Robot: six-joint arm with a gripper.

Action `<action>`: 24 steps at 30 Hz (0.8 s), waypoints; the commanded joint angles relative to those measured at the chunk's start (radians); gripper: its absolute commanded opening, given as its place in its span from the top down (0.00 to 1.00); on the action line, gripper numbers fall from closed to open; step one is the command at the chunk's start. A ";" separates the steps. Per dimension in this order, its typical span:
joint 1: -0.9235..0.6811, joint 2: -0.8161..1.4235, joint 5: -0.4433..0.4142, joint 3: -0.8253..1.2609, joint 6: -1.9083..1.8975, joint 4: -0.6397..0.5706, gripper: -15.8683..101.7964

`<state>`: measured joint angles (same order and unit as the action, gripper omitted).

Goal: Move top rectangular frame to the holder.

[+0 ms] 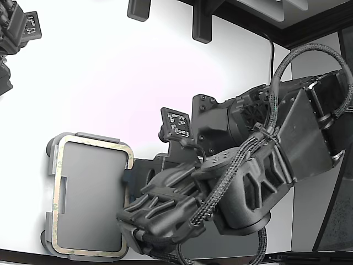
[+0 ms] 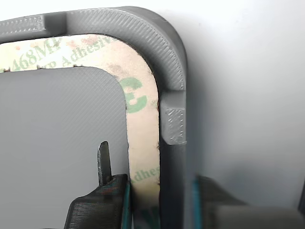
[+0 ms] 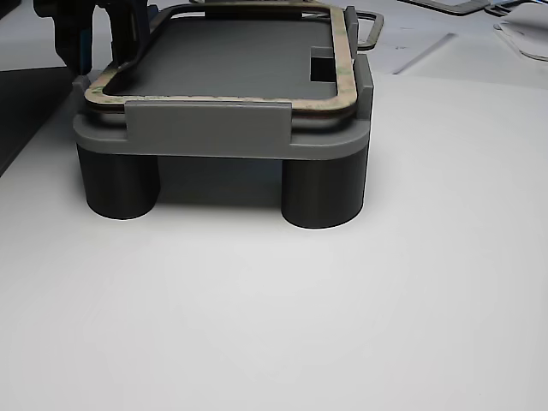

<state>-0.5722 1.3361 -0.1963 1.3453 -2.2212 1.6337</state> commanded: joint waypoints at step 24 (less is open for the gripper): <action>0.035 0.374 -0.259 0.023 1.055 -0.178 0.02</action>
<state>-0.5768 1.5984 -0.5016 1.3576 -1.5953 1.4864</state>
